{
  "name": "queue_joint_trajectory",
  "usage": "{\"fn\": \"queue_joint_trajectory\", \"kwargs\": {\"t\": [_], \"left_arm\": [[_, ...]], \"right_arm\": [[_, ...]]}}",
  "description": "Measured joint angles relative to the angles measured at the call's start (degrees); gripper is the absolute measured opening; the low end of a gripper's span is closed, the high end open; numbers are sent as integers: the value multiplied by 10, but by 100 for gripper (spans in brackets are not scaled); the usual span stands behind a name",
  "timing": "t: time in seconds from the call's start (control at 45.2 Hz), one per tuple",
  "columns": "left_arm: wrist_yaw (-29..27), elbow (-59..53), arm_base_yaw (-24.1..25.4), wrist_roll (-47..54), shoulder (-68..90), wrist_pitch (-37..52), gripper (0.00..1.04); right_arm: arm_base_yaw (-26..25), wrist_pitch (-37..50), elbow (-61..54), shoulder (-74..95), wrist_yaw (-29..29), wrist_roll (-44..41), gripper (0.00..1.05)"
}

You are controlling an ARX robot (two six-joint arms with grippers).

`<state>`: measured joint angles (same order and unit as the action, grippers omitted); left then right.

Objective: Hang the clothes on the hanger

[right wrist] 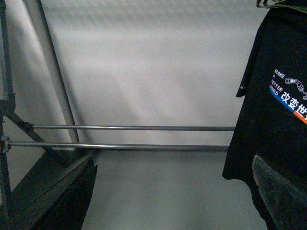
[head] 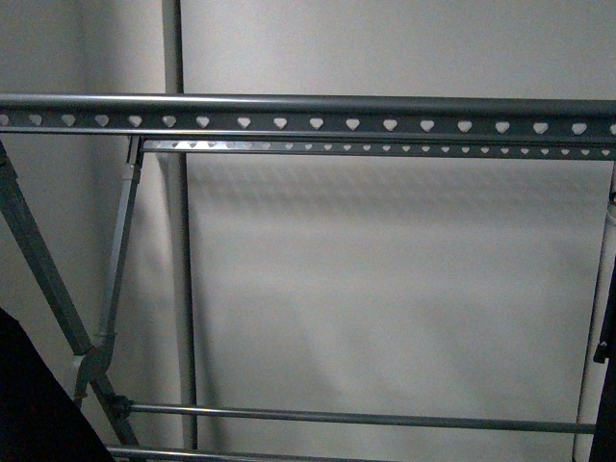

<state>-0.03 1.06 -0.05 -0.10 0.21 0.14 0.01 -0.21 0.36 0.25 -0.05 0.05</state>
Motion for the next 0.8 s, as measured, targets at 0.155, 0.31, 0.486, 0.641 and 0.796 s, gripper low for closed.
{"fn": "queue_joint_trajectory", "kwargs": {"t": [0.155, 0.31, 0.486, 0.641, 0.796], "left_arm": [[0, 0, 0, 0, 0, 0, 98], [117, 7, 37, 5, 31, 4, 98], [64, 181, 83, -135, 381, 139, 98], [-126, 381, 94, -296, 648, 122, 98], [-196, 472, 97, -369, 743, 109, 98]], "right_arm": [[0, 0, 0, 0, 0, 0, 97], [0, 0, 0, 0, 0, 0, 97], [0, 0, 0, 0, 0, 0, 97], [0, 0, 0, 0, 0, 0, 97], [0, 0, 0, 0, 0, 0, 97]]}}
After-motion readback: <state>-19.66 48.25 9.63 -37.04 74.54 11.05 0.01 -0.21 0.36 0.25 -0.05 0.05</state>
